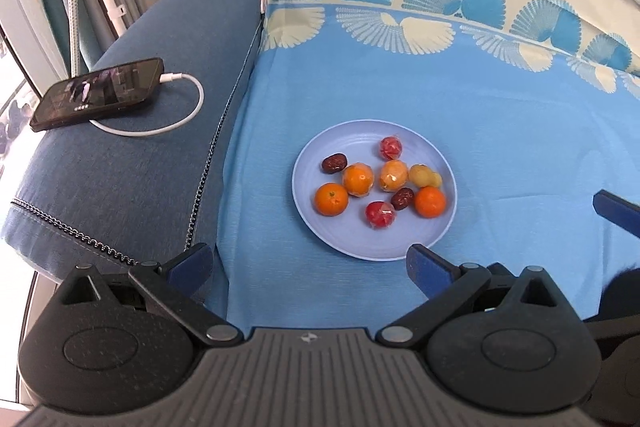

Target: Organize fruits

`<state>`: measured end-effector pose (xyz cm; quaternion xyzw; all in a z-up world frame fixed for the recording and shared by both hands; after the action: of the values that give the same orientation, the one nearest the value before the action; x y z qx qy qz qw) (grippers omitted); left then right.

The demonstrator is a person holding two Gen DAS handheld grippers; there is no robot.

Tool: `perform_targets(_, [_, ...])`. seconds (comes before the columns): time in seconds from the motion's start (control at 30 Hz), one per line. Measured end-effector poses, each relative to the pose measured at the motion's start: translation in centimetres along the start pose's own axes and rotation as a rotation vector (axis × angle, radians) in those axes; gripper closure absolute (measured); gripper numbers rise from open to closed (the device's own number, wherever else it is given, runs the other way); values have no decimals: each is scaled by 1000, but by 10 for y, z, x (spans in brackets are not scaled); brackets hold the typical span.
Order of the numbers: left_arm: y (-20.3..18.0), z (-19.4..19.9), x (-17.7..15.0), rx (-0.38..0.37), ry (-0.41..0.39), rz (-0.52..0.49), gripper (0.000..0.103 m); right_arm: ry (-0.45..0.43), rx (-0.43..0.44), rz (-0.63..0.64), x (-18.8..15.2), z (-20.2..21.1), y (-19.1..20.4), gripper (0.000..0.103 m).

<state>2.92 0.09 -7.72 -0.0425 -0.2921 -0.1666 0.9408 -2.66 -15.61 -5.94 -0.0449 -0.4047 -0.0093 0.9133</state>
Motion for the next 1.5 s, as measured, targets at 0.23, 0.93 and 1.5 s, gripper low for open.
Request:
perform_targets(0.23, [-6, 12, -2, 5, -26, -18, 0, -26, -5, -1, 2, 12, -1, 1])
perform_targets(0.93, [-6, 12, -2, 13, -25, -25, 0, -19, -7, 7, 2, 14, 2, 1])
perform_targets(1.5, [-6, 14, -4, 21, -46, -32, 0, -17, -9, 4, 1, 14, 1, 1])
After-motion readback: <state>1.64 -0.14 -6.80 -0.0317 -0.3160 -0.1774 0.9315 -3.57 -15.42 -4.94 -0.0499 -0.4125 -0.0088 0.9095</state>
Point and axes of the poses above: each gripper's, at about its wrist camera, not at the fingertips, and z roughly against the way its jaws point, y to its left, x to its top, the point moved 6 cm from there along -z, roughly the way its jaws point, and after that the axes turned 7 degrees about -x, right-handed, at the moved point
